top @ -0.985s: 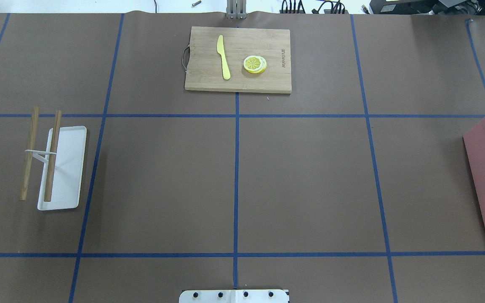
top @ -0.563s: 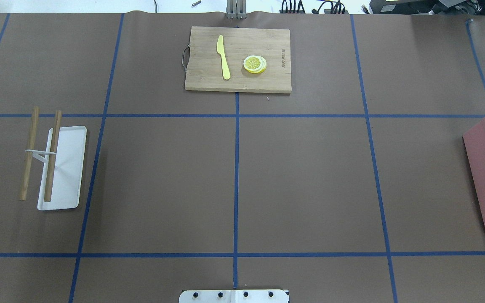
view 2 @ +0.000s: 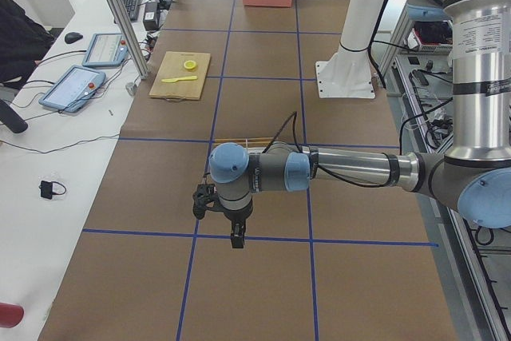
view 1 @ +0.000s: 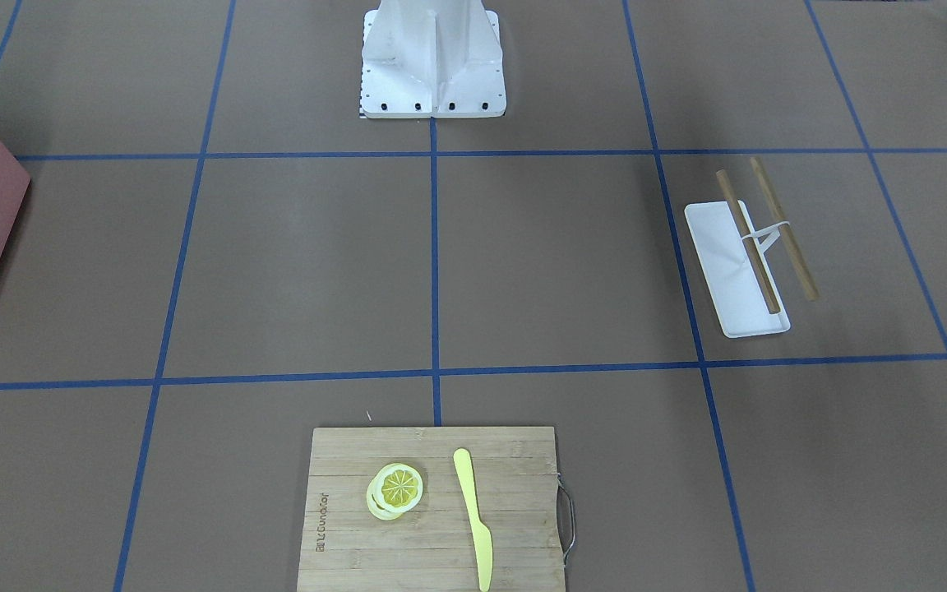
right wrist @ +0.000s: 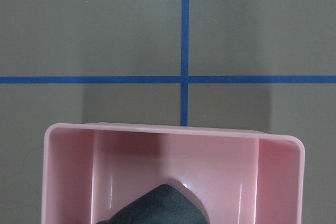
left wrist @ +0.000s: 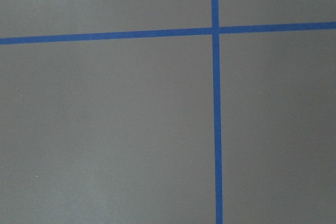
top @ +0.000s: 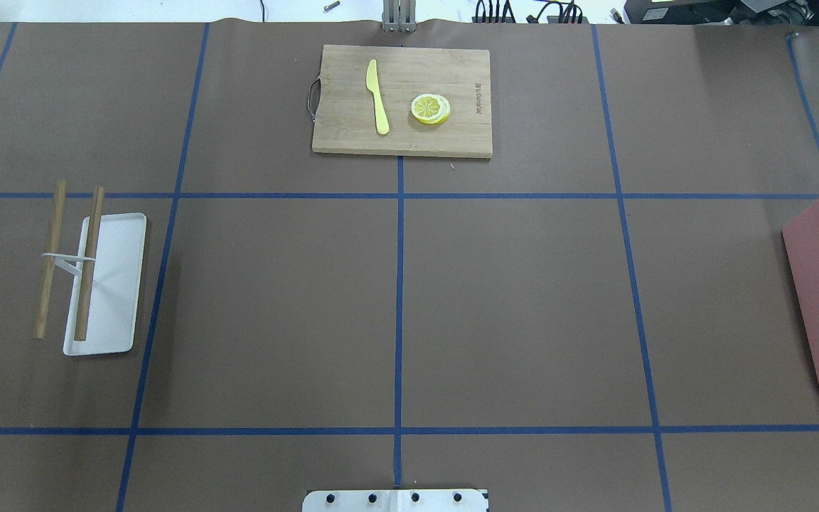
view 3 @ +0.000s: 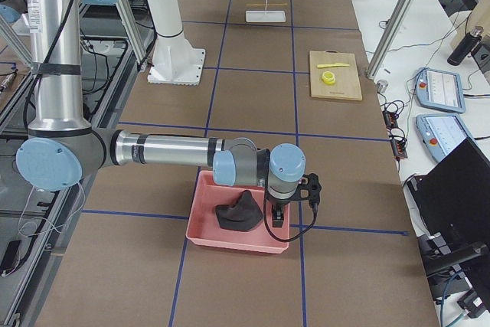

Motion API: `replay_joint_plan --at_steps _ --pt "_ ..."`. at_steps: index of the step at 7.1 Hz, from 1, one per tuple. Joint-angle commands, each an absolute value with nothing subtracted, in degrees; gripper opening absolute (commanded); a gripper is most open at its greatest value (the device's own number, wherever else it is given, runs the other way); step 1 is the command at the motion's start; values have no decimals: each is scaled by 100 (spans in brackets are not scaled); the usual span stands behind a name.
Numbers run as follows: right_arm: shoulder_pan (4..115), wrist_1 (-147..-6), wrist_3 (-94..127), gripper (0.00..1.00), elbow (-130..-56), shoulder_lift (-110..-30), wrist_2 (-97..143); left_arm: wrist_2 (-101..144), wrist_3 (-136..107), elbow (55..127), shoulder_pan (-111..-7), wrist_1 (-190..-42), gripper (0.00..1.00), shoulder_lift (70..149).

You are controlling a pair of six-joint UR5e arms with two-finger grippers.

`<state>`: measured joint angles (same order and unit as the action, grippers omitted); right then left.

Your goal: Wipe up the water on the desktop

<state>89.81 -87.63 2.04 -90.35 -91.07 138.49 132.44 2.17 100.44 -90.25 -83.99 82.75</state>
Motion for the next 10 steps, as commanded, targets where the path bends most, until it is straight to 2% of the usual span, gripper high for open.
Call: replay_joint_plan --at_steps 1,4,10 --pt "8982 -8763 237 100 -8921 -9105 13860 13359 211 10011 -9035 -8402 98 8209" --pt "8982 -8763 246 100 -8991 -9088 13878 13359 -68 9565 -9026 -9067 98 8226" --pt "9114 -8833 246 100 -9228 -9201 14168 13368 -185 9659 -9026 -9149 98 8306"
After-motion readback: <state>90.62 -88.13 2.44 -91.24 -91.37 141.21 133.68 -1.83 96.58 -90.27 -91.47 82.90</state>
